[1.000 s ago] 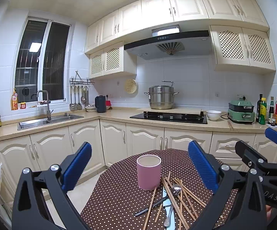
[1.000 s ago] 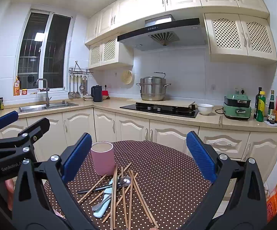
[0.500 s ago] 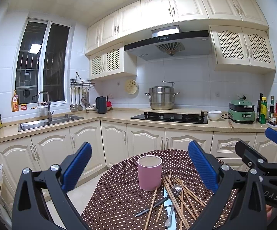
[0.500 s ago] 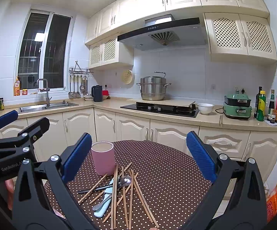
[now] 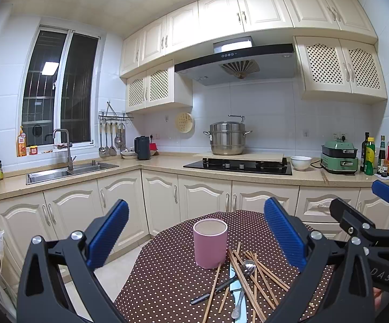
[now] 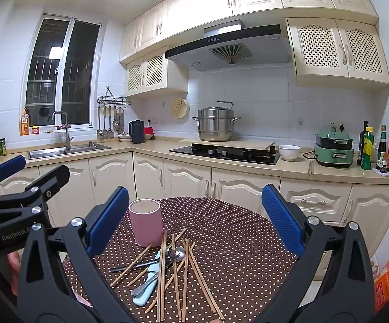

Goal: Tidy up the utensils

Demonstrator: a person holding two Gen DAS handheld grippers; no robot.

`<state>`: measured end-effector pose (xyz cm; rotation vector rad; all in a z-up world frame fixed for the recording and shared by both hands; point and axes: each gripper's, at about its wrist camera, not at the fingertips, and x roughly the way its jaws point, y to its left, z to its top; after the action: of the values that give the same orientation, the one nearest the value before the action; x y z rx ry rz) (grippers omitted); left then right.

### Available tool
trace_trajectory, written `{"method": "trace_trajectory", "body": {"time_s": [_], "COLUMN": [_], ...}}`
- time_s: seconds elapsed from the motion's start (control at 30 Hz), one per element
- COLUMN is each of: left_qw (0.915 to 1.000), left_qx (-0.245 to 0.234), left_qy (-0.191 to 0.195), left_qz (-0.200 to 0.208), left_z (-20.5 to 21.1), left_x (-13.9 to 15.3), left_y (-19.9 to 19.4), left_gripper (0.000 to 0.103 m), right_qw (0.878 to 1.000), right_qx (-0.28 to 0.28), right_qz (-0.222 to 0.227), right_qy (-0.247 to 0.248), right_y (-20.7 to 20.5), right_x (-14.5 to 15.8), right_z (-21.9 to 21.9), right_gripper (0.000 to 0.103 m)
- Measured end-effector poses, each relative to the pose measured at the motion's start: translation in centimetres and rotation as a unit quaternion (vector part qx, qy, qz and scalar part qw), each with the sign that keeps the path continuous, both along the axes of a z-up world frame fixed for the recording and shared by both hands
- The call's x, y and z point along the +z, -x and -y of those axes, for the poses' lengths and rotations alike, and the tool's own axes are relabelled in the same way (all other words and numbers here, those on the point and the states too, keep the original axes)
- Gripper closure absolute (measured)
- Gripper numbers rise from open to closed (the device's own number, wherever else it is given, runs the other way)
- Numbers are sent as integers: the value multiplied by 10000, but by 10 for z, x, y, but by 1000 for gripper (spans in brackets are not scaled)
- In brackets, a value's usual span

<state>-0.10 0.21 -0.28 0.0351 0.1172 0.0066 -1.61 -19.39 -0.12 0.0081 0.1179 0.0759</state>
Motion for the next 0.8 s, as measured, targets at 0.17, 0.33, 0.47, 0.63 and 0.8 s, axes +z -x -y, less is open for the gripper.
{"method": "trace_trajectory", "body": {"time_s": [0.17, 0.33, 0.47, 0.63, 0.8], "left_qw": [10000, 10000, 10000, 10000, 10000], "left_qx": [2, 8, 12, 21, 24], "left_qy": [1, -7, -5, -7, -5], "left_qz": [-2, -3, 1, 4, 9], "left_z": [0, 0, 0, 0, 0], "left_x": [0, 0, 0, 1, 2], "left_y": [0, 0, 0, 0, 0], "left_gripper": [4, 4, 4, 4, 4], "right_qw": [10000, 10000, 10000, 10000, 10000], "right_qx": [1, 2, 7, 16, 14], "right_qz": [-4, -12, -11, -23, -26], "right_qy": [4, 6, 4, 5, 3], "right_y": [0, -1, -1, -2, -1], "right_x": [0, 0, 0, 1, 1], "right_z": [0, -1, -3, -4, -6], "right_gripper": [6, 6, 6, 6, 6]}}
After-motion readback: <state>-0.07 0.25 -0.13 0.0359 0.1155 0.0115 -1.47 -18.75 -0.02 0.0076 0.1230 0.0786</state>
